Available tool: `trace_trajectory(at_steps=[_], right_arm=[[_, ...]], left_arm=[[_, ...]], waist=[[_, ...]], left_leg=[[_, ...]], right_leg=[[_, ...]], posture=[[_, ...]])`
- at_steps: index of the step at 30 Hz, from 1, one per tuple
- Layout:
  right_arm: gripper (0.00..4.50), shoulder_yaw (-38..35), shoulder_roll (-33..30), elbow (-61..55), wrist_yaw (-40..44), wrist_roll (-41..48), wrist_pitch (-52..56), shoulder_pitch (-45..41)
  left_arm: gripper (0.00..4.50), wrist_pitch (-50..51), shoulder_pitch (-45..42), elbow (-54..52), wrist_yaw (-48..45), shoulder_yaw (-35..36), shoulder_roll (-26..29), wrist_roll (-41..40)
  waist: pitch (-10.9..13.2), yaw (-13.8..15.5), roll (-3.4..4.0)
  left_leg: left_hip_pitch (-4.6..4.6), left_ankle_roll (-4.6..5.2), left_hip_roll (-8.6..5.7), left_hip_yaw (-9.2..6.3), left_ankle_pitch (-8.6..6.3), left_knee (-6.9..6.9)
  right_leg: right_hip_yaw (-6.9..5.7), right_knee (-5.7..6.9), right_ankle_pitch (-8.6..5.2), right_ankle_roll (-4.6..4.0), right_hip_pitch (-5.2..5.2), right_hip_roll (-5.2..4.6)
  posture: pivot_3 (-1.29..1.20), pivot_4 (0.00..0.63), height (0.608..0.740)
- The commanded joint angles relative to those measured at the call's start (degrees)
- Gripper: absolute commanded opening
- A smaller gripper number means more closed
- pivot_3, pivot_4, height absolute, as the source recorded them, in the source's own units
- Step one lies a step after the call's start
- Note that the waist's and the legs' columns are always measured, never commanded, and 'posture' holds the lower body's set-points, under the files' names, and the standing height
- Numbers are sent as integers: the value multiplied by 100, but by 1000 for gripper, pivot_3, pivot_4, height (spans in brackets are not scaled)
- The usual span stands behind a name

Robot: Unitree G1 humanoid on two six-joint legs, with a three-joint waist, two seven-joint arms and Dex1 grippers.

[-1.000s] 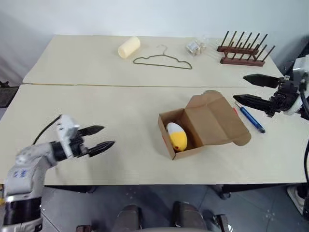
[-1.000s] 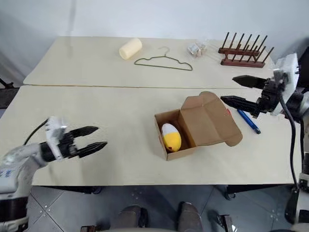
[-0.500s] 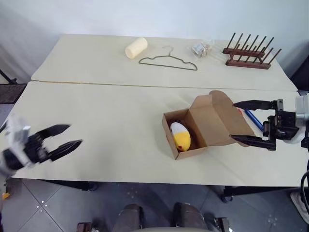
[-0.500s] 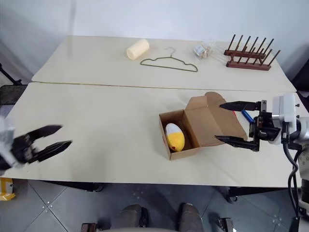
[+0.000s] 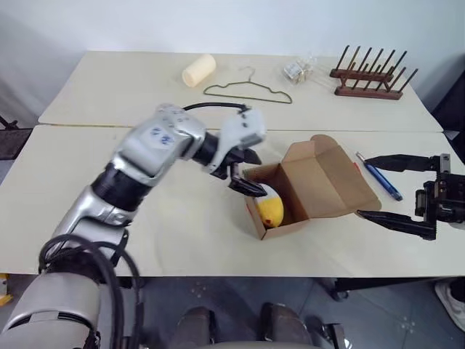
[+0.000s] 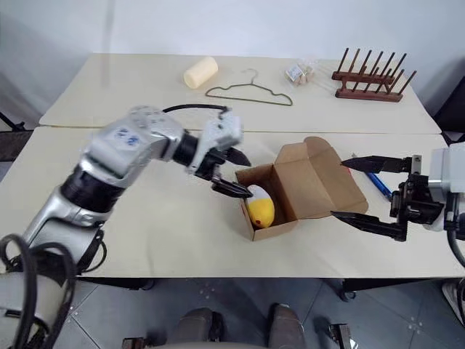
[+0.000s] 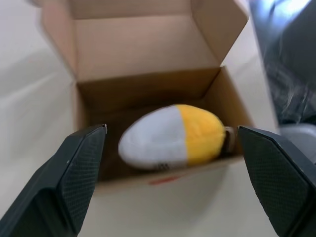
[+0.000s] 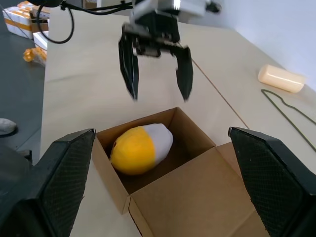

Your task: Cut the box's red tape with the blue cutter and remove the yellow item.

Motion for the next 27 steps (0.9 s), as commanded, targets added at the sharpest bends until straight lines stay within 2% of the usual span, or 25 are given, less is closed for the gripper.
trace_trajectory(at_steps=[1, 4, 8, 11, 19, 22, 24, 25, 27], right_arm=[[4500, -219, 88, -380, -322, 226, 104, 57], [4500, -269, 142, -571, -529, 326, 207, 167], [4500, -366, 217, -715, -750, 417, 265, 279], [4500, -366, 225, -741, -839, 436, 259, 312], [4500, -278, 277, -726, -946, 429, 197, 327], [4500, -260, 351, -707, -992, 382, 147, 355], [4500, -275, 431, -691, -1034, 348, 114, 408], [4500, -284, 486, -681, -1069, 332, 87, 432], [4500, -289, 574, -662, -1108, 317, 60, 496]], left_arm=[[4480, -704, -391, 874, -123, -490, -498, 695], [4480, -921, -593, 1482, -275, -574, -901, 940], [4480, -1275, -731, 1886, -850, -834, -1070, 1286], [3929, -1472, -724, 2131, -1137, -903, -1221, 1463], [1525, -1754, -815, 2788, -1489, -670, -1543, 1708], [694, -1883, -953, 3162, -1269, -113, -1754, 1520], [178, -2040, -1044, 3388, -1081, 502, -1890, 1219], [23, -2008, -1122, 3540, -897, 889, -1955, 1029], [23, -2169, -1190, 3732, -793, 1594, -1998, 625]], waist=[[1, 9, -1], [4, 20, -6], [6, 21, -9], [6, 33, -9], [7, 37, -10], [7, 50, -11], [8, 62, -12], [9, 66, -13], [9, 65, -13]], left_leg=[[-1, 0, 0, -1, 0, 1], [-7, 1, 0, -1, 0, 6], [-9, 2, 0, -2, 1, 6], [-10, 2, 0, -3, 1, 6], [-10, 4, 1, -5, 0, 9], [-12, 5, 1, -7, 0, 11], [-14, 6, 1, -8, 0, 12], [-15, 7, 1, -8, 0, 13], [-16, 8, 1, -10, 0, 13]], right_leg=[[-1, 0, 0, 0, 0, 0], [0, -2, 0, 0, -1, 0], [0, -4, 0, 0, -3, 0], [0, -4, 0, 0, -3, -1], [0, -2, 0, 0, -3, -1], [-1, -2, 0, 0, -3, -2], [-1, -2, 0, 0, -4, -4], [-2, -1, 0, 0, -4, -4], [-4, -1, 0, 0, -5, -6]], posture=[[0, 150, 740], [0, 150, 740], [0, 150, 740], [0, 150, 740], [0, 150, 740], [0, 150, 740], [0, 150, 740], [0, 150, 740], [0, 150, 740]])
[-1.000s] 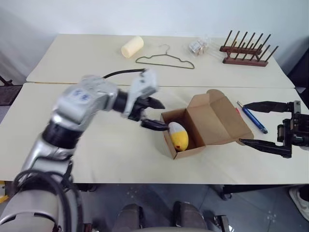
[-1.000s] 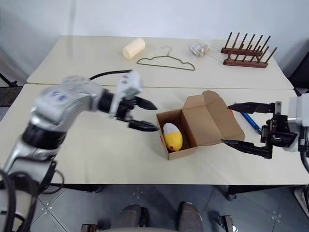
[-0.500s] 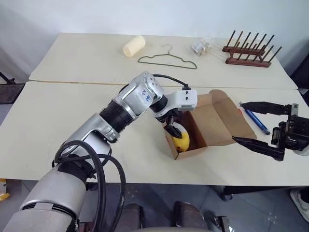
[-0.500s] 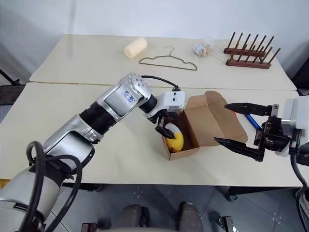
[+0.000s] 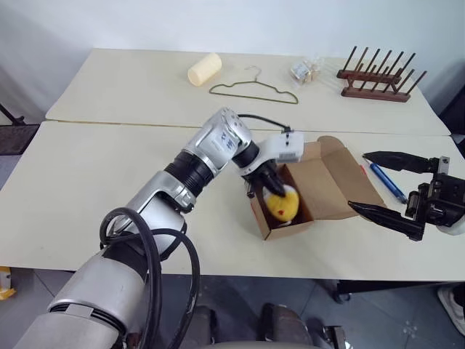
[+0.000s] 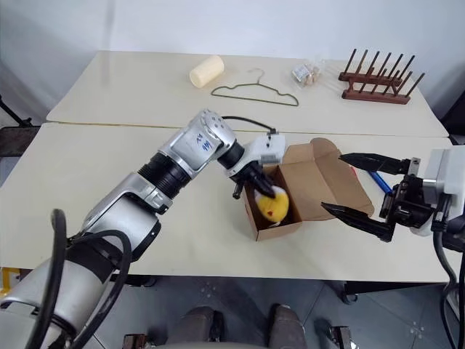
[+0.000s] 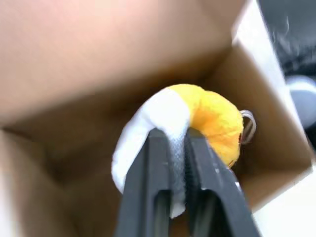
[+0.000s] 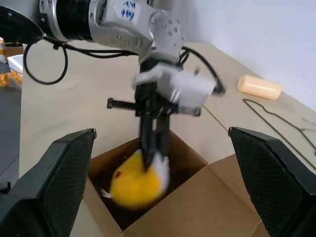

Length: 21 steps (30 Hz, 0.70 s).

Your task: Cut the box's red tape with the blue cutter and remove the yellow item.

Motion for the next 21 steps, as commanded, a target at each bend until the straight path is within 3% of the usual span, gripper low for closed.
trace_trajectory(at_steps=[1, 5, 8, 11, 15, 18, 21], right_arm=[[4500, -112, 148, -23, -92, -2, -161, 96], [4500, 101, 379, -65, -204, 7, -201, 87], [4500, 418, 594, -153, -347, 69, -176, -69], [4500, 867, 894, -130, -457, 29, -243, -380], [4500, 1402, 1288, 43, -439, -137, -413, -735], [4500, 2067, 1646, 253, -206, -390, -639, -987], [4500, 2437, 1813, 492, 68, -644, -934, -1189]], left_arm=[[23, -243, -299, 173, 189, 1248, -23, -738], [23, -209, -33, -246, 151, 2439, 228, -1578], [23, -23, 691, -1337, 417, 3248, 655, -2155], [23, -195, 2060, -2610, 883, 3771, 1497, -2063], [23, -854, 3869, -3531, 1499, 4384, 2371, -1721], [23, -1121, 5061, -3676, 2411, 5278, 2584, -1657], [23, -1201, 5847, -3836, 2602, 5492, 2625, -1751]], waist=[[0, -4, 0], [0, -57, 1], [-2, -121, 3], [-5, -250, 10], [-2, -299, 5], [6, -199, -14], [6, -110, -16]], left_leg=[[0, 0, 0, 0, 0, 0], [4, 0, 0, 0, 0, -2], [10, -1, 4, -2, 0, -3], [22, -2, 12, -11, 1, -10], [67, -8, 18, -13, 0, -35], [62, -7, 22, -18, -3, -13], [65, -5, 33, -23, -5, -10]], right_leg=[[-1, 1, 0, 0, 0, 0], [-3, 11, 0, 0, -1, -1], [-2, 18, 0, 0, -1, 0], [5, 25, 0, 0, -2, 2], [26, 41, -1, -3, 4, 5], [25, 41, -1, -3, 11, 1], [25, 41, -1, -3, 18, -6]], posture=[[0, 150, 740], [0, 150, 740], [0, 150, 740], [0, 150, 740], [0, 150, 740], [0, 150, 740], [0, 150, 740]])
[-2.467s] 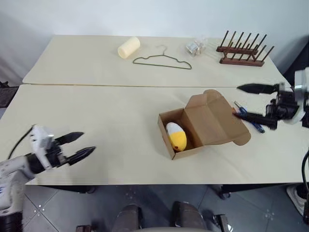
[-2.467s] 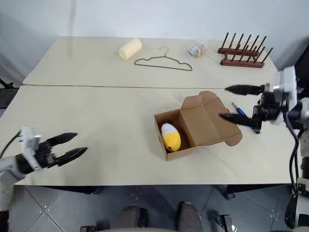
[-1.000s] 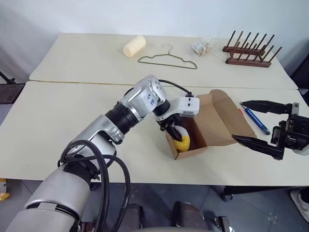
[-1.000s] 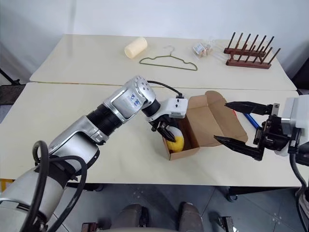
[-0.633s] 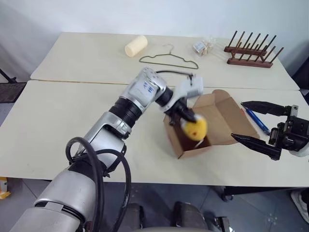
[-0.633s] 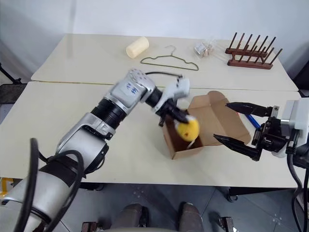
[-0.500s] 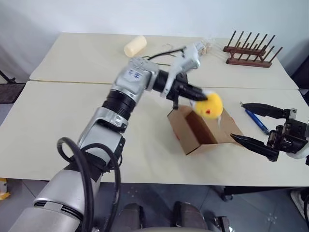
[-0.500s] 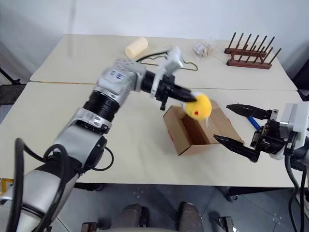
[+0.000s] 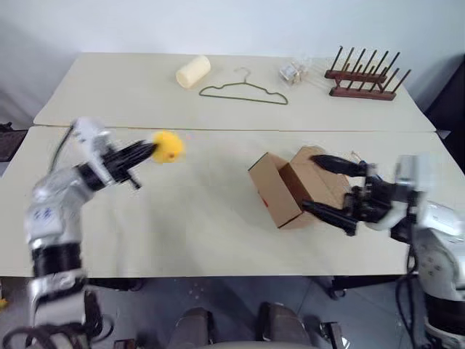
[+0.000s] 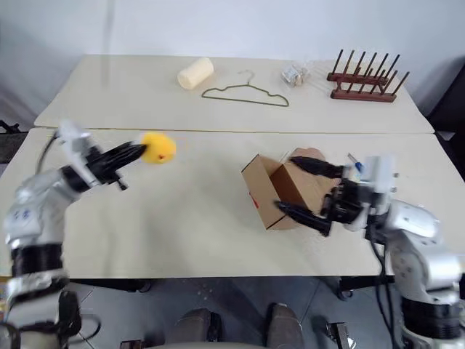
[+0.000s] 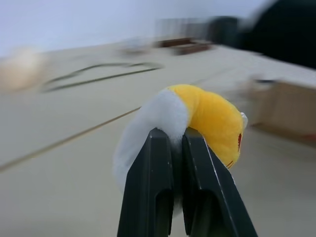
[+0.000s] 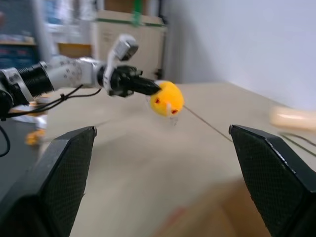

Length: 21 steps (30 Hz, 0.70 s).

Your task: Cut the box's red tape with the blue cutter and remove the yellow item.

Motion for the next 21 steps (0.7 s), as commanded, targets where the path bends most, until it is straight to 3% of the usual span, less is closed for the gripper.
trace_trajectory(at_steps=[1, 3, 9, 17, 18, 21], right_arm=[[4500, 232, 80, 260, 321, -238, -414, -211], [4500, 371, 108, 455, 500, -336, -554, -346], [4500, 571, 204, 715, 738, -400, -713, -547], [4500, 442, -27, 791, 831, -379, -633, -676], [4500, 403, -89, 833, 883, -372, -639, -674], [4500, 240, -286, 1109, 1037, -429, -763, -673]], left_arm=[[23, -65, 552, -495, 168, 233, 24, -220], [23, 88, 769, -496, 383, 219, -39, -238], [1802, 4, 809, -435, 759, 190, 64, -192], [4268, 242, 1824, -1297, -54, 604, 1060, -570], [4489, 200, 2010, -1413, -130, 746, 1142, -618], [4489, 74, 2833, -1821, -286, 1342, 1314, -559]], waist=[[0, 81, 0], [0, 111, 0], [-1, 46, -1], [1, -129, 2], [1, -128, 2], [2, -133, 3]], left_leg=[[0, 1, -2, 2, -1, 0], [0, 4, -5, 4, -2, 5], [6, -3, -15, 9, -6, 0], [25, -17, -1, 30, -13, -20], [26, -18, 2, 32, -14, -21], [28, -19, 12, 33, -15, -24]], right_leg=[[0, 1, 0, 0, 1, -2], [1, 4, 1, 1, 3, -7], [0, 11, 1, -2, -2, 4], [-1, 15, -7, -16, -12, 12], [-1, 15, -8, -18, -13, 12], [2, 13, -9, -19, -12, 10]], posture=[[0, 150, 740], [0, 150, 740], [0, 150, 740], [0, 150, 740], [0, 150, 740], [0, 150, 740]])
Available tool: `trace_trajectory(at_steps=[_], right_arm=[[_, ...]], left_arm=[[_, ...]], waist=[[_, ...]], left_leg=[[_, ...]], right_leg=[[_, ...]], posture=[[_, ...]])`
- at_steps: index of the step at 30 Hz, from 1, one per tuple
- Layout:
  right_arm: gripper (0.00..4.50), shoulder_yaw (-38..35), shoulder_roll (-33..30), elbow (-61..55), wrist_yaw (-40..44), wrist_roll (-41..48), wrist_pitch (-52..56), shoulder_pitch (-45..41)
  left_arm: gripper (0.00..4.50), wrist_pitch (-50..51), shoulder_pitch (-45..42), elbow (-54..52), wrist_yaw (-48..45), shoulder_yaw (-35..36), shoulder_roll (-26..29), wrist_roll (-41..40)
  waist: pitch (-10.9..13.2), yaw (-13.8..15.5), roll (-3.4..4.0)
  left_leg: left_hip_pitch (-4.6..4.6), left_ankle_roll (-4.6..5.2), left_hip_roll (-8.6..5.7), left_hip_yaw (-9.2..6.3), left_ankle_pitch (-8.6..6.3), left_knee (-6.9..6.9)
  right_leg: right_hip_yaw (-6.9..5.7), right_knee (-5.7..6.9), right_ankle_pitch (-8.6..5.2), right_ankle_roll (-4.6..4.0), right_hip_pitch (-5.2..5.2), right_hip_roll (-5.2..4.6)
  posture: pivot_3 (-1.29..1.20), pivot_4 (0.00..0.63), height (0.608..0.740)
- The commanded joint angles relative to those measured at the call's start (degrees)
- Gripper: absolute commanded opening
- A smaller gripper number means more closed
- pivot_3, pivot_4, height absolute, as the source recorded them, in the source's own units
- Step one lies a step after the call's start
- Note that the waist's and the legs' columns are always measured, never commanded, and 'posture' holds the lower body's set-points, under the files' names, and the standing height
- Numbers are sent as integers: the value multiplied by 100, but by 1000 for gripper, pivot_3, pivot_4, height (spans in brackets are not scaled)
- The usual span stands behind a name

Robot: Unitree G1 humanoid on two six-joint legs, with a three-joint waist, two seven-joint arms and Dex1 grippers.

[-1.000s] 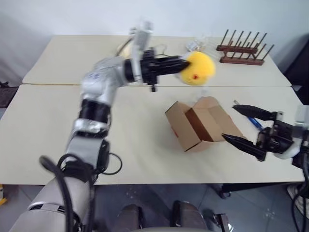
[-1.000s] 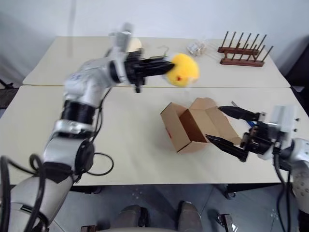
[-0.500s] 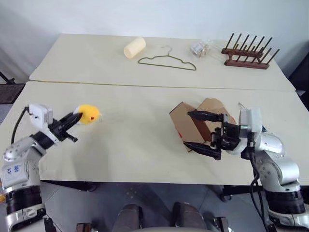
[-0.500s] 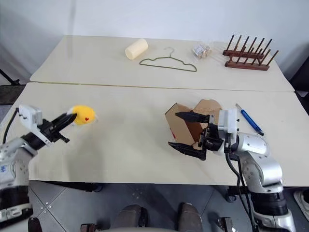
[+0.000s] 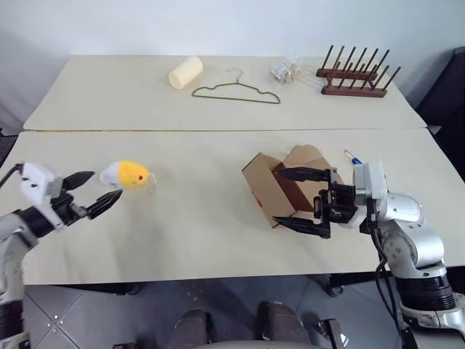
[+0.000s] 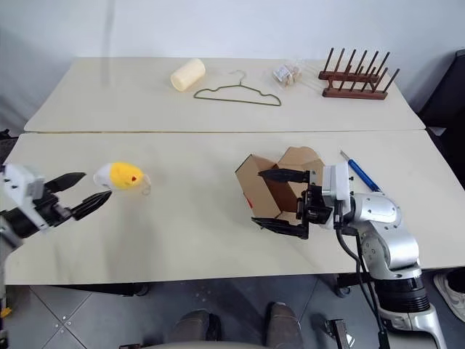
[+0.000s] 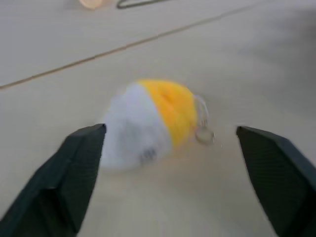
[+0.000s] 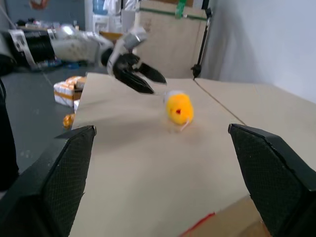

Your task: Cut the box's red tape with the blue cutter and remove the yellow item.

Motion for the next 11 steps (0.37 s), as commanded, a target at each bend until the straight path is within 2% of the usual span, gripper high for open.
trace_trajectory(at_steps=[1, 5, 11], right_arm=[[4500, -340, -232, 228, 209, 1, -213, -23], [4500, -394, -392, 480, 527, -95, -442, 80], [4500, -376, -413, 547, 896, -331, -1012, 607]], left_arm=[[4489, -203, 830, -683, -194, 802, 117, -48], [4489, -373, 1860, -1474, -244, 1318, -260, -132], [4489, -651, 2430, -1858, 56, 1378, -917, -124]], waist=[[2, -6, 3], [2, 3, 4], [3, 73, 5]], left_leg=[[0, 0, 4, 0, -1, -3], [6, 3, 5, 3, -2, -18], [7, 4, 5, 1, -3, -18]], right_leg=[[2, -1, 0, 0, 0, -4], [5, -10, 0, 0, 1, -11], [4, -27, 0, -1, 10, -14]], posture=[[0, 150, 740], [0, 150, 740], [0, 150, 740]])
